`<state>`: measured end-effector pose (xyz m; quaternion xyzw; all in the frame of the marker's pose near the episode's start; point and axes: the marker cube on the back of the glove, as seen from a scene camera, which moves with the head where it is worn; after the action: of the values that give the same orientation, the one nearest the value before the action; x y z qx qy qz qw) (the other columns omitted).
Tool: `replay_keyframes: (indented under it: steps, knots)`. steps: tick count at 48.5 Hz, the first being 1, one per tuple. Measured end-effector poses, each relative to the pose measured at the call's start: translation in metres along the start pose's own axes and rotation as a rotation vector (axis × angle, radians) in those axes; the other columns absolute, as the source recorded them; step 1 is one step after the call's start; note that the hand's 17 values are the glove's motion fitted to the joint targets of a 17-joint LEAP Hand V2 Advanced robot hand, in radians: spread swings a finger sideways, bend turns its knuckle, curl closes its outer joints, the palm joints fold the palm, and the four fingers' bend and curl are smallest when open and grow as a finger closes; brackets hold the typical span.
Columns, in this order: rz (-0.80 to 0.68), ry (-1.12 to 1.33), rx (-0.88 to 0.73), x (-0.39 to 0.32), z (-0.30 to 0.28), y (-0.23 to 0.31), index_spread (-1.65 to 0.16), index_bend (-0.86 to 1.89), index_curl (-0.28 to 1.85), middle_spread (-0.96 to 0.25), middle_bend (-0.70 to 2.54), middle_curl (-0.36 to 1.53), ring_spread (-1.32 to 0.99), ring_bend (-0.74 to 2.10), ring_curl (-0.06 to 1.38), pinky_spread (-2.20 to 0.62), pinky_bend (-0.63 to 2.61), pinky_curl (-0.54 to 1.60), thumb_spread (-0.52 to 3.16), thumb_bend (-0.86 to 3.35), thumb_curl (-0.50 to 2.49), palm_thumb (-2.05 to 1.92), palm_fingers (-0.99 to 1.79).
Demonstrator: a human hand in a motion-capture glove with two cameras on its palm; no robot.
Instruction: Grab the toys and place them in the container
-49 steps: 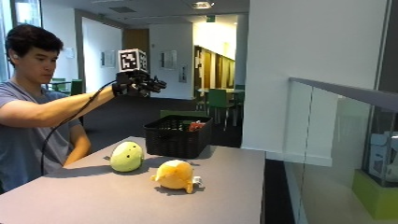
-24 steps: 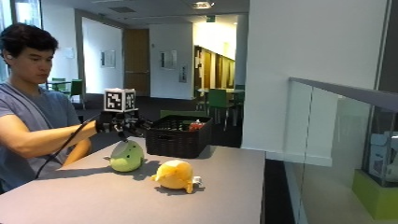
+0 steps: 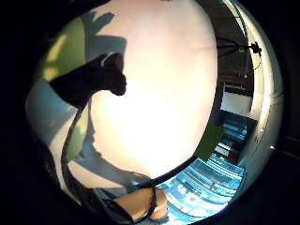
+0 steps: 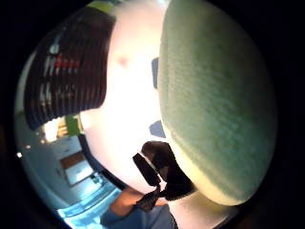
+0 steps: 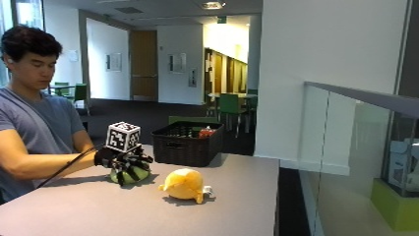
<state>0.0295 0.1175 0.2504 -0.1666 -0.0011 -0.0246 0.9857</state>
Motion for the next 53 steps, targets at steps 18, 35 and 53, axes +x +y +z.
replay_keyframes:
  steps: [18, 35, 53]
  knots:
    - [0.059, -0.071, 0.175, 0.003, -0.012, 0.0, -0.34, 0.1, 0.05, -0.04, 0.37, 0.31, -0.24, 1.25, 0.46, -0.32, 1.51, 0.36, 1.32, 0.2, 0.33, 0.35, 0.55]
    - [0.089, -0.049, 0.326, 0.028, -0.133, -0.018, -0.36, 0.2, 0.13, -0.33, 0.53, 0.43, -0.39, 1.21, 0.48, -0.41, 1.24, 0.35, 1.05, 0.27, 0.55, 0.68, 0.89]
    - [0.08, -0.062, 0.513, -0.06, -0.314, -0.044, -0.38, 0.17, 0.15, -0.44, 0.45, 0.49, -0.44, 1.15, 0.47, -0.43, 1.16, 0.37, 0.89, 0.22, 0.68, 0.71, 0.92]
